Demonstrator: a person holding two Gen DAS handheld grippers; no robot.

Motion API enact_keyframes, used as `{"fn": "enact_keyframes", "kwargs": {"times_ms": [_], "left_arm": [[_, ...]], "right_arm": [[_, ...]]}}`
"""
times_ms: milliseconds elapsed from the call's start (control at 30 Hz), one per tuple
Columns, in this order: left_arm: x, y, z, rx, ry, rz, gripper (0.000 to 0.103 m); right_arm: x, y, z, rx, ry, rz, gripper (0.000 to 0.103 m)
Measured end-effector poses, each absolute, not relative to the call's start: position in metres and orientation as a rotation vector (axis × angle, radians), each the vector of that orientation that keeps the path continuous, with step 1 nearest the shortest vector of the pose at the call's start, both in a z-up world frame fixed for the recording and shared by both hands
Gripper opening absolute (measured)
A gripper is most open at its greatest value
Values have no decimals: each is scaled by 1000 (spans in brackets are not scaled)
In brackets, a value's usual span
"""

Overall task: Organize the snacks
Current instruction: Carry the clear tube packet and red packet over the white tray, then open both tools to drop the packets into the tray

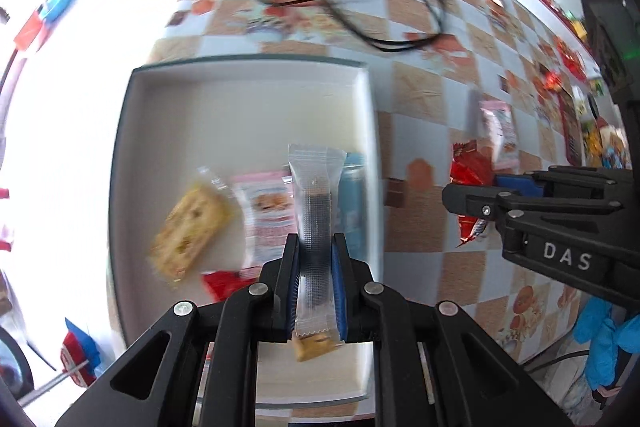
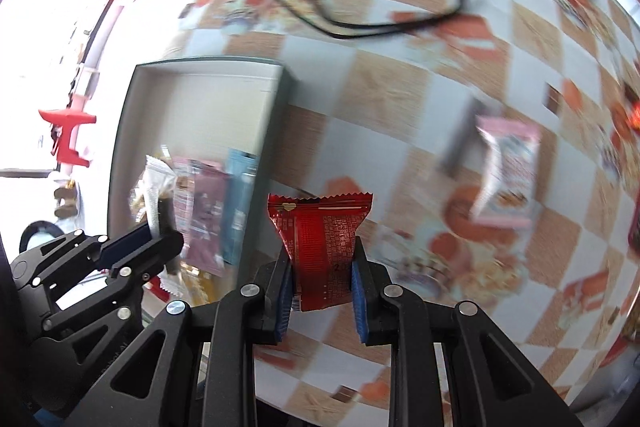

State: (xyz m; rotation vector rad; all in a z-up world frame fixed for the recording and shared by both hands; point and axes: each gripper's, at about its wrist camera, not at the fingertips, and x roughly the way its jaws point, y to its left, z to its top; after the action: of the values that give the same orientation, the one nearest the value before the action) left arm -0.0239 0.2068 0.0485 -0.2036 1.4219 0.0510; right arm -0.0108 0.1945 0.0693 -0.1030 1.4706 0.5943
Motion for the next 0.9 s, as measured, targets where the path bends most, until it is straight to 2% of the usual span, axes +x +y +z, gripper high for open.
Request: {"fn": "enact_keyframes", "kwargs": {"times_ms": [300,700,767,800,833,867,900], "left_arm": [[-43,249,34,-256,1449,127,16],[-49,254,19,-264,1484,136,19],[-50,252,17,-254,1492,142,28],[-51,252,17,-251,1496,148,42],[-51,251,16,-246,1497,155,52],[-51,251,17,-239,1494,168,69],[-52,251,18,-233,1489,177,79]], "right_arm": [[-12,264,65,-170,1475,662,26],[0,311,52,-190,1501,661,26],[-1,315,50,-187,1513,670,26],[-2,318,49,-185,1519,674,27],[-2,319,47,-183,1528,677,32],[-3,319,47,-182,1533,676,38],[-3,318,46,-180,1533,669,63]]}}
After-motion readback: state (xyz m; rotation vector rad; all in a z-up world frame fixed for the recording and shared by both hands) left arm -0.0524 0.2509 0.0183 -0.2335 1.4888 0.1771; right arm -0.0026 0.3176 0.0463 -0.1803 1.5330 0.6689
